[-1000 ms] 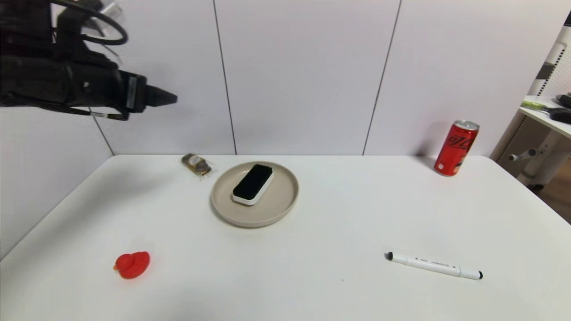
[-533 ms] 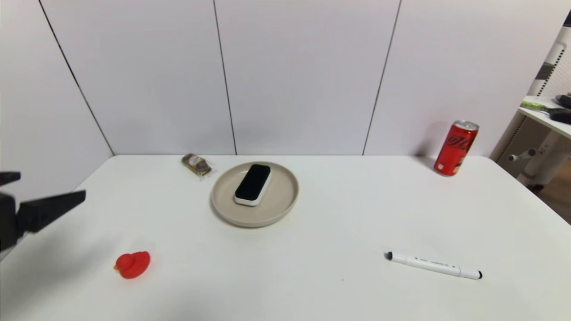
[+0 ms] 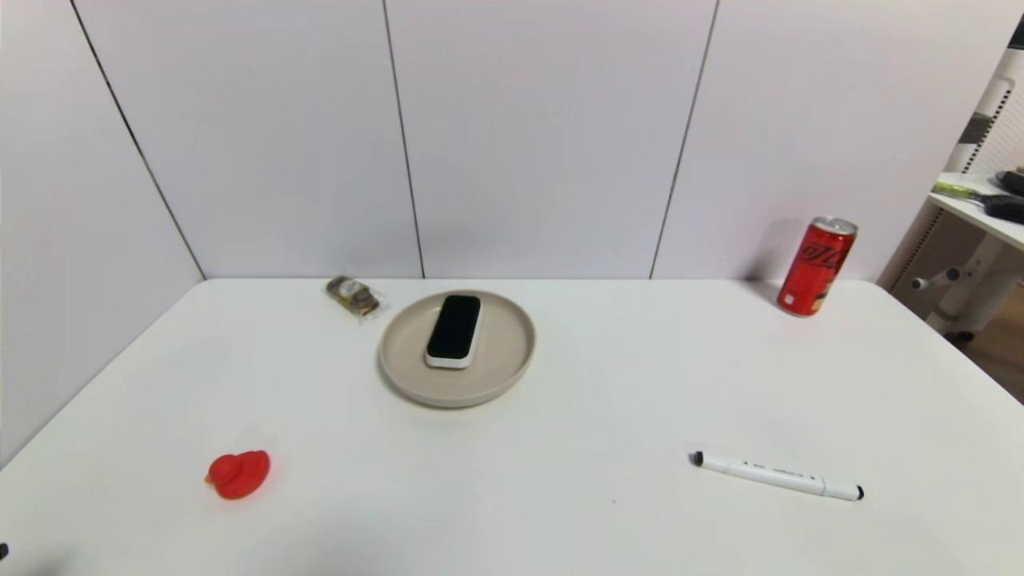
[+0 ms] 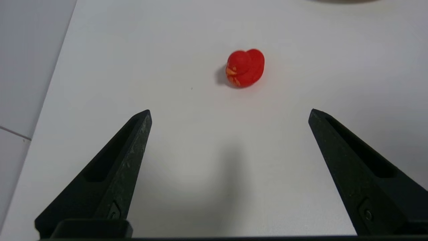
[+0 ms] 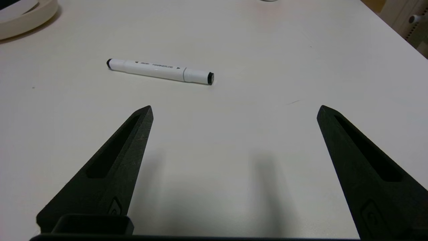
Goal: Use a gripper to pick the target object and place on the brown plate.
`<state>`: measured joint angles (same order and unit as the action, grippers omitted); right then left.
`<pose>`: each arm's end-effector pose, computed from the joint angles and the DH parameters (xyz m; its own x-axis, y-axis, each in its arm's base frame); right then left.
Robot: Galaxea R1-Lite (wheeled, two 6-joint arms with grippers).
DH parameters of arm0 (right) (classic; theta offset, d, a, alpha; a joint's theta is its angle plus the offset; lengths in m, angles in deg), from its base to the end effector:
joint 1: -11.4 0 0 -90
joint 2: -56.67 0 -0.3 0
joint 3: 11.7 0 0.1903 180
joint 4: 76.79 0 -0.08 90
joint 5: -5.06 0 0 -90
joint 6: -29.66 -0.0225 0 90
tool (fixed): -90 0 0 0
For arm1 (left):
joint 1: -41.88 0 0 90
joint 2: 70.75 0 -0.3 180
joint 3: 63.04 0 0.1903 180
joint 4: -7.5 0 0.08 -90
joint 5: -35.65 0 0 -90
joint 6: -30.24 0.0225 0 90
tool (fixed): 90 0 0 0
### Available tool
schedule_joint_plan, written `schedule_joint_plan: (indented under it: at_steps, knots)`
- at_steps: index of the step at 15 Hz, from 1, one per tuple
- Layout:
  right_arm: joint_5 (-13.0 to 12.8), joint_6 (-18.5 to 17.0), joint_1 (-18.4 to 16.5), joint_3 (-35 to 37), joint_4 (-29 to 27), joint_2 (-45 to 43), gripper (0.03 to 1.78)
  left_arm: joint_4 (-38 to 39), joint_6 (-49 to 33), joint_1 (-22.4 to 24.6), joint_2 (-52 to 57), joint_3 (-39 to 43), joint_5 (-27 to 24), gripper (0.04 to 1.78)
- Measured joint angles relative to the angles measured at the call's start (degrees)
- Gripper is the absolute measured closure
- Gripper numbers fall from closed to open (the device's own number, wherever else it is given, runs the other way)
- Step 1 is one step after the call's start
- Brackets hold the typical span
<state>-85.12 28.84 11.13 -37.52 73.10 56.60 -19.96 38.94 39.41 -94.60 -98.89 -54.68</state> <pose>-0.0266 0.0001 0.0752 0.9973 -0.0078 -0.0736 0.0089 0.9999 0.0140 0.0105 -0.0006 0.1335 0.9627 -0.0473 -0.2666 0.0884 0.9856 0.1443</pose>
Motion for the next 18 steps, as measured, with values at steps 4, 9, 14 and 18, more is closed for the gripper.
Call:
schedule_joint_plan:
  at_steps: [4,9,14,18]
  knots:
    - [0.0,0.0,0.0,0.0,0.0,0.0,0.12,0.0,-0.2,1.7,12.8,8.9,-0.9,0.13]
    - [0.0,0.0,0.0,0.0,0.0,0.0,0.12,-0.3,-5.6,2.5,22.4,10.6,-0.6,0.13]
    - [0.0,0.0,0.0,0.0,0.0,0.0,0.12,-0.4,-7.0,2.5,23.8,10.7,-0.5,0.13]
    - [0.0,0.0,0.0,0.0,0.0,0.0,0.12,-0.3,-7.0,2.5,24.0,10.7,-0.5,0.13]
